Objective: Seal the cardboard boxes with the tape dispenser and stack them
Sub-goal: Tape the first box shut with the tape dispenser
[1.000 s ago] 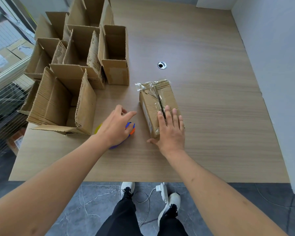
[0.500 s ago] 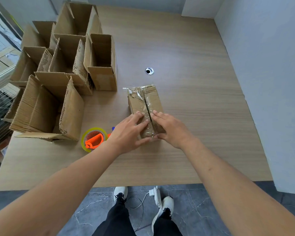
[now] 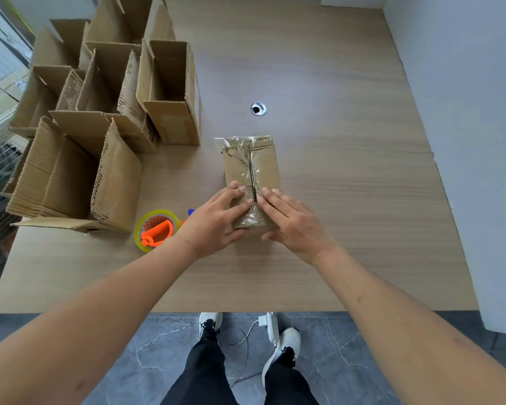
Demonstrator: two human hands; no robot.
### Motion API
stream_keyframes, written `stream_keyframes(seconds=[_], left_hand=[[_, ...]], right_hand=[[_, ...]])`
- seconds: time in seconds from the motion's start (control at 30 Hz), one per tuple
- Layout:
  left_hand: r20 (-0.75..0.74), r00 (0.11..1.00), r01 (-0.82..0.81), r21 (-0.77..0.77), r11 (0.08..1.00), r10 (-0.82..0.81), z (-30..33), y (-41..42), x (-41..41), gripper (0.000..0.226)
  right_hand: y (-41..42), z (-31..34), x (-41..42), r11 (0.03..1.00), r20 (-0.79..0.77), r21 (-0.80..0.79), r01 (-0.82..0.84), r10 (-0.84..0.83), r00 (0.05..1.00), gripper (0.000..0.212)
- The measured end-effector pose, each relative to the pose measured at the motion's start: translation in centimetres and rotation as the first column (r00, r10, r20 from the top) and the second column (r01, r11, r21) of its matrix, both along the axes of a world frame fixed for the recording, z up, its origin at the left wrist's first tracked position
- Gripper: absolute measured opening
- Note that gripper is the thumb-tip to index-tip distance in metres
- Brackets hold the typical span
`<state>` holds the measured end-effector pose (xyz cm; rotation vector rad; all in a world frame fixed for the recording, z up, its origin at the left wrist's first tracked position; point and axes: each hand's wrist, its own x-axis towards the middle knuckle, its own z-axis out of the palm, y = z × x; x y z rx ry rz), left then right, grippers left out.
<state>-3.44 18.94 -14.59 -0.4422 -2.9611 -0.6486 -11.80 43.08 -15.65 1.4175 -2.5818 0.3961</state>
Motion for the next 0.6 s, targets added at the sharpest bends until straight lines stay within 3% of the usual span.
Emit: stream_keyframes(seconds=[0.13, 0.27, 0.43, 0.6], left_hand=[[0.054, 0.997, 0.067, -0.062, 0.996, -0.064, 1.5, 0.0, -0.4, 0.073], [0.047, 0.999, 0.01, -0.121, 0.993, -0.004, 2.3, 1.3, -1.0, 0.073], [-0.026, 1.0, -0.017, -0.106, 0.994, 0.015, 0.7, 1.4, -0.1, 0.065], [-0.091, 0.995, -0.039, -0.08, 0.996, 0.032, -0.7, 1.7, 0.0, 0.058]], right_hand=[[1.8, -0.1, 0.3, 0.989, 0.167, -0.088, -0.117, 0.131, 0.977, 0.073], [2.1, -0.4, 0.3, 0.979, 0.292, -0.181, -0.089, 0.14, 0.946, 0.067], [2.4, -1.0, -0.5, 0.967, 0.314, -0.215, -0.134, 0.199, 0.928, 0.059], [2.0, -1.8, 0.4, 0.961, 0.273, -0.265, -0.074, 0.148, 0.95, 0.05]])
